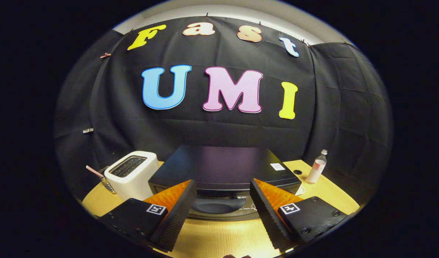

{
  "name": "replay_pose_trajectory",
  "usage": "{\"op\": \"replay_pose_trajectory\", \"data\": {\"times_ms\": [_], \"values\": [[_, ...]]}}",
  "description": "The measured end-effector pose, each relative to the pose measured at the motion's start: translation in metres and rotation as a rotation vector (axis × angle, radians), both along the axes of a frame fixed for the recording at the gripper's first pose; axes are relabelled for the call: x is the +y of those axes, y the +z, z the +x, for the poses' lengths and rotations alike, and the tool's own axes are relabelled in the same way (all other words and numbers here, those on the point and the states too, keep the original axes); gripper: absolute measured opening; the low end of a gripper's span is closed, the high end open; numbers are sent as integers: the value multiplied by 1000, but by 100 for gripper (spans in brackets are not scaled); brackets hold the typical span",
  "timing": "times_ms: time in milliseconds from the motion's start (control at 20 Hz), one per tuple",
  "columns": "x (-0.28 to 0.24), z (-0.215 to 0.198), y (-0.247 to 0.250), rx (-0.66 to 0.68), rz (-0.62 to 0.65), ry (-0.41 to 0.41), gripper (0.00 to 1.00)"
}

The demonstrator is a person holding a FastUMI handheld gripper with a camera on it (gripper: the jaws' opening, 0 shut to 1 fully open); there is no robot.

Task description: Open the toaster oven, put the food inside, and close the toaster oven door.

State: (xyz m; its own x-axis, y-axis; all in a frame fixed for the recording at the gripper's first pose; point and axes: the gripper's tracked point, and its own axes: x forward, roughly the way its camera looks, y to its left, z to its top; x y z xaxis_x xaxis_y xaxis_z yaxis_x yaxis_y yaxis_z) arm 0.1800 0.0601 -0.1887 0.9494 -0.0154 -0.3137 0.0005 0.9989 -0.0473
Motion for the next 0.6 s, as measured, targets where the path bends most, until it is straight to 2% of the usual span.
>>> {"op": "replay_pose_trajectory", "data": {"times_ms": [200,300,600], "values": [[2,13,-40,85,23,-1,99],[3,15,-40,84,71,-6,100],[5,-13,-51,143,81,17,97]]}}
